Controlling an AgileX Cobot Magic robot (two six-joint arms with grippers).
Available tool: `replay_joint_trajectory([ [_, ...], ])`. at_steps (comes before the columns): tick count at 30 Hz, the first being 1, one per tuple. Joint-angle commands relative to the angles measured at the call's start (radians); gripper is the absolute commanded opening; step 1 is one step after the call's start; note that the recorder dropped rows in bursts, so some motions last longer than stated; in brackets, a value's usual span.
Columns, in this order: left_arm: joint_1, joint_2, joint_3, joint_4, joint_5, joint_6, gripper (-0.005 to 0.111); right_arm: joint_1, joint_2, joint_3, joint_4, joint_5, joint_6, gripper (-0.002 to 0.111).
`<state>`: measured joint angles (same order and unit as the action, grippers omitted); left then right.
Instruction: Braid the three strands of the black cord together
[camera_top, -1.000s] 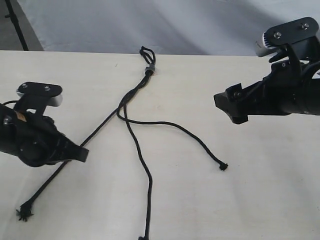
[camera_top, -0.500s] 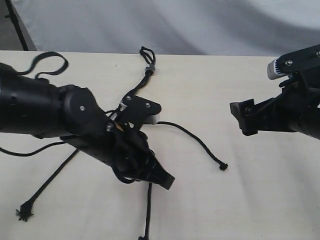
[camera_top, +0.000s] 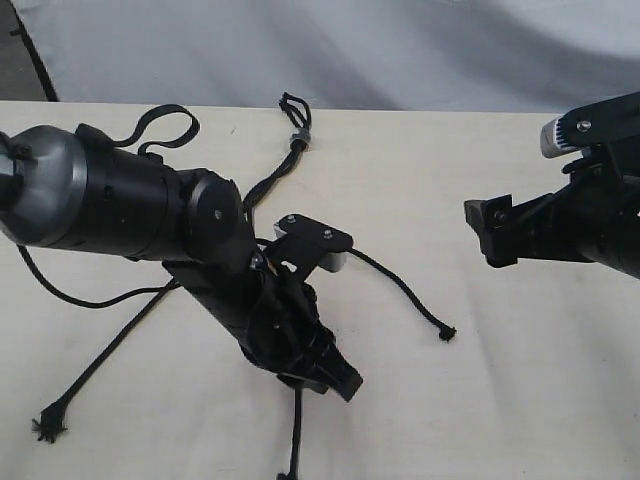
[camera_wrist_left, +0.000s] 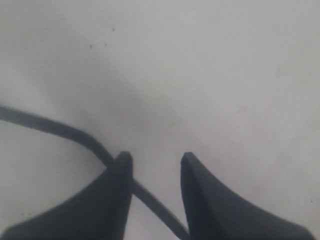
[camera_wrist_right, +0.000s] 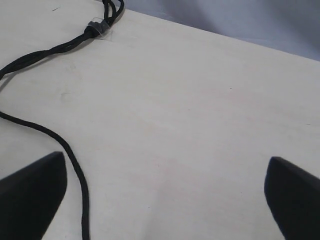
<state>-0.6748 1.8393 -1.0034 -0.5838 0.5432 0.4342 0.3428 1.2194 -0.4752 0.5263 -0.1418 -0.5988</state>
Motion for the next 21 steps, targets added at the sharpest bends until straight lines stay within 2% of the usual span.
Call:
replay_joint_trajectory([
  [1,-0.063,0.000,-0.006,0.062,0.024,-0.058,0.041,-0.004,0.001,0.003,0.002,-0.015,0.009,0.100],
  [4,-0.085,0.000,-0.012,0.133,-0.010,-0.074,0.043,-0.004,0.001,0.003,0.002,-0.015,0.009,0.100],
  [8,-0.079,0.000,-0.059,0.350,-0.010,-0.192,0.038,-0.004,0.001,0.003,0.002,-0.015,0.009,0.100],
  [10,-0.079,0.000,-0.085,0.526,-0.008,-0.346,0.038,-0.004,0.001,0.003,0.002,-0.015,0.009,0.100],
  [11,-0.079,0.000,-0.101,0.685,0.045,-0.540,0.039,-0.004,0.001,0.003,0.002,-0.015,0.009,0.100],
  [13,-0.079,0.000,-0.106,0.797,0.148,-0.751,0.049,-0.004,0.001,0.003,0.003,-0.015,0.018,0.100],
  [16,-0.082,0.000,-0.106,0.692,0.171,-0.743,0.056,-0.004,0.001,0.003,0.003,-0.015,0.036,0.100],
  [18,-0.082,0.000,-0.106,0.593,0.138,-0.665,0.056,-0.004,0.001,0.003,0.003,-0.015,0.036,0.100],
  [21,-0.082,0.028,-0.106,0.548,0.134,-0.645,0.056,-0.004,0.001,0.003,0.003,-0.015,0.036,0.100],
])
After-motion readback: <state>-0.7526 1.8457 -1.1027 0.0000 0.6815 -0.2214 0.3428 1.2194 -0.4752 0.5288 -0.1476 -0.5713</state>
